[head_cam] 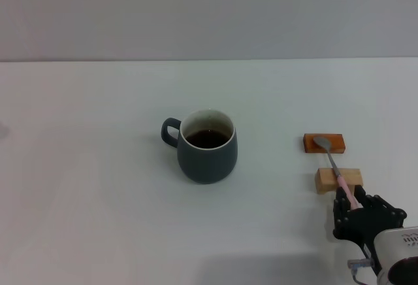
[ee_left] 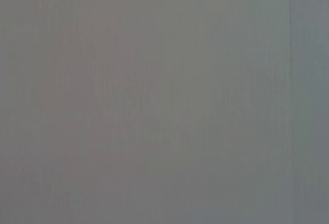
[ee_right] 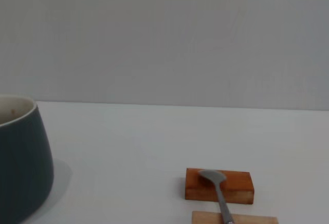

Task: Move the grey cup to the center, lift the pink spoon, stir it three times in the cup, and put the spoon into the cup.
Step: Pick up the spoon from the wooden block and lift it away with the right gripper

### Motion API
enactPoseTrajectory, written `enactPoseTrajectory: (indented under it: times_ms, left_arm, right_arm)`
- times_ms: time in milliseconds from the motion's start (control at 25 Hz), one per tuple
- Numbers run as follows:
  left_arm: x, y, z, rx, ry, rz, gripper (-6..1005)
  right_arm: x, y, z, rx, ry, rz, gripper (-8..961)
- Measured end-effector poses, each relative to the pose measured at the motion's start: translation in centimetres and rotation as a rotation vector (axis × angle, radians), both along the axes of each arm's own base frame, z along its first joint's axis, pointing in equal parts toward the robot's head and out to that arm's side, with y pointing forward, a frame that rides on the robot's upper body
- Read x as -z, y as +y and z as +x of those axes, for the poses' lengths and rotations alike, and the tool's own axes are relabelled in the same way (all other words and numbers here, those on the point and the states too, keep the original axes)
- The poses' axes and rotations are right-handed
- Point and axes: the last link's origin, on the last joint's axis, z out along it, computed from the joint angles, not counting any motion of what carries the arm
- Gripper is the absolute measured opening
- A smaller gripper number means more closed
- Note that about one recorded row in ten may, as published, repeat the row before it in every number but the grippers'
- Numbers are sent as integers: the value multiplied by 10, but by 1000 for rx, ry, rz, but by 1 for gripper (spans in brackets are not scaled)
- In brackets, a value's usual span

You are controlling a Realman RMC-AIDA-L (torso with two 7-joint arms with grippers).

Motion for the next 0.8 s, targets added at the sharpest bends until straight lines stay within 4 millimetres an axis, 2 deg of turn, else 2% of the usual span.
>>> enactPoseTrajectory:
  times_ms: [800]
  left_arm:
    - [0,-2,0,3,1,6,4]
  right_arm:
    - [2,-2,2,10,1,-6,231]
